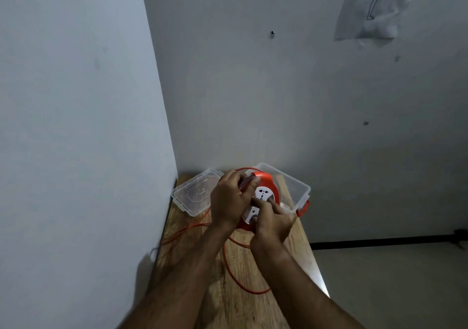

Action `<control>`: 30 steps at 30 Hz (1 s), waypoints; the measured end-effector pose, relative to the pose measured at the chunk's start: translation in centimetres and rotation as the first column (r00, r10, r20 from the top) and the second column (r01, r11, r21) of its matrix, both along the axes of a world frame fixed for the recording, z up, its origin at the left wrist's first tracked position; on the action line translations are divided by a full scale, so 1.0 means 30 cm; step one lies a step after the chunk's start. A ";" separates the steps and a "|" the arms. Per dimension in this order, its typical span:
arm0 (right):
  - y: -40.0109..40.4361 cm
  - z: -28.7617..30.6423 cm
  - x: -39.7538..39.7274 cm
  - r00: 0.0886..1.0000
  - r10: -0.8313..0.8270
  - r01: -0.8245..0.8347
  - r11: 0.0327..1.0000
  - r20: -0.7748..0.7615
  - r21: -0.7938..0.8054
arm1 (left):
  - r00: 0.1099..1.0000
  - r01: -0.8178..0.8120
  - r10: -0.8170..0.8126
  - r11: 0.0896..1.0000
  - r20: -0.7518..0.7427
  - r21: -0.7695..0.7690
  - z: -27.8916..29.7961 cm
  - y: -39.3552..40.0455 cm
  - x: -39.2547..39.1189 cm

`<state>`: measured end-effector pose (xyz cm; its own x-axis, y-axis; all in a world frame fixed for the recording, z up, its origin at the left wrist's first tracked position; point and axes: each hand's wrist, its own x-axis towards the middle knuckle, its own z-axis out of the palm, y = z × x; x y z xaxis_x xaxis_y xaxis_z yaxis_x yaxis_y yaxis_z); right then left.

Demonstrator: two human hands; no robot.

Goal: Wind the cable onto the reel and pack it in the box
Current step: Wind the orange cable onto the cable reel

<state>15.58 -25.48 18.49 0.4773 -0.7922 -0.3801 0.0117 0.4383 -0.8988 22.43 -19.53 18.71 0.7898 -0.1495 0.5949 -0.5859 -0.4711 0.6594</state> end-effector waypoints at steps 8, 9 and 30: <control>-0.029 -0.022 -0.011 0.989 0.139 -0.144 0.980 -0.041 -0.135 | 1.000 0.004 -0.004 1.000 -0.022 -0.011 -0.013 0.020 0.026; -0.028 -0.029 -0.022 0.987 0.138 -0.155 0.942 -0.077 -0.297 | 1.000 0.003 -0.004 1.000 -0.022 -0.022 -0.013 0.020 0.028; -0.128 -0.040 -0.061 0.956 0.060 -0.250 -0.343 -0.286 -0.905 | 0.997 0.063 -0.063 0.998 -0.034 -0.012 -0.002 0.027 0.024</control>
